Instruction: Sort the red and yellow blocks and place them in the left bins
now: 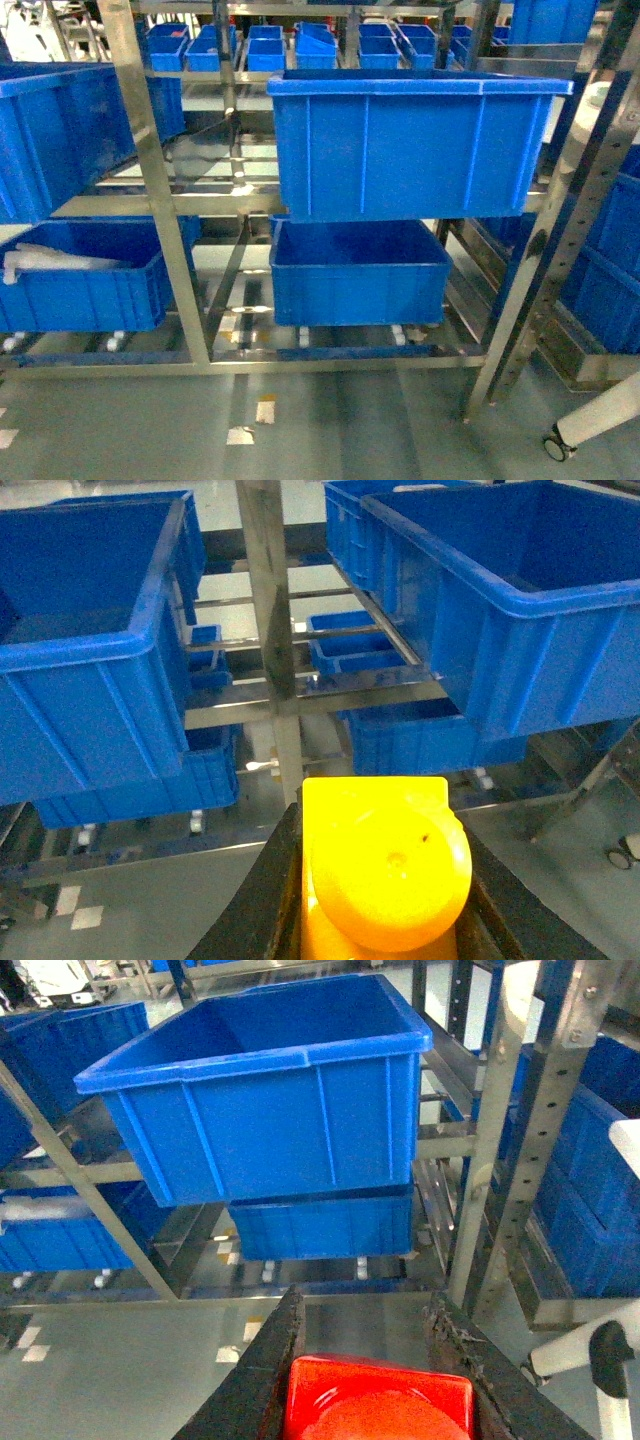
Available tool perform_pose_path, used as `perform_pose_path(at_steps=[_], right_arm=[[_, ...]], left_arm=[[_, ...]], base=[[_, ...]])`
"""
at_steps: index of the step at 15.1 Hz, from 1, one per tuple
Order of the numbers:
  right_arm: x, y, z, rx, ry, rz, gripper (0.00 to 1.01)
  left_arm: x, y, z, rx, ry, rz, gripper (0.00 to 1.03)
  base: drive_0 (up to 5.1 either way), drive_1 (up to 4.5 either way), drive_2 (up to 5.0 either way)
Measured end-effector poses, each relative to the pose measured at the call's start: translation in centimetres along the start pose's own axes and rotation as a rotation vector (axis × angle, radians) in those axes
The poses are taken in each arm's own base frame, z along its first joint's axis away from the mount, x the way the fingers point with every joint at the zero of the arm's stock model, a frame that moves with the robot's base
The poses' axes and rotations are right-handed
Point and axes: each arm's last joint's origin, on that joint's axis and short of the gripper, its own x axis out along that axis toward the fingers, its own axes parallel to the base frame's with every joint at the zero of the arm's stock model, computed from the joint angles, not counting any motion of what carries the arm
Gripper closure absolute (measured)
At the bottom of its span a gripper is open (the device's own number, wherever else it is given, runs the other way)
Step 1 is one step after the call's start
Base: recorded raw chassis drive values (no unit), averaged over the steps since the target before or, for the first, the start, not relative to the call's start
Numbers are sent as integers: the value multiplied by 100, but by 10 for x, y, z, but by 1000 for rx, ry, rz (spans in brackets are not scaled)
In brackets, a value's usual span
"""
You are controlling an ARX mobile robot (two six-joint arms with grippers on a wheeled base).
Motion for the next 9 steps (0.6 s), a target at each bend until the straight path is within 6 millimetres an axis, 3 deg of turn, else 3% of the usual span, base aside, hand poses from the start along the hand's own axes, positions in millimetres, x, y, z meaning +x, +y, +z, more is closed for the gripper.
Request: perform_pose_path(at_steps=[9], right_arm=[[0,0,0,0,2,-1,72]], left_arm=[[0,0,0,0,1,-1,76]], base=[[-392,463,-63]])
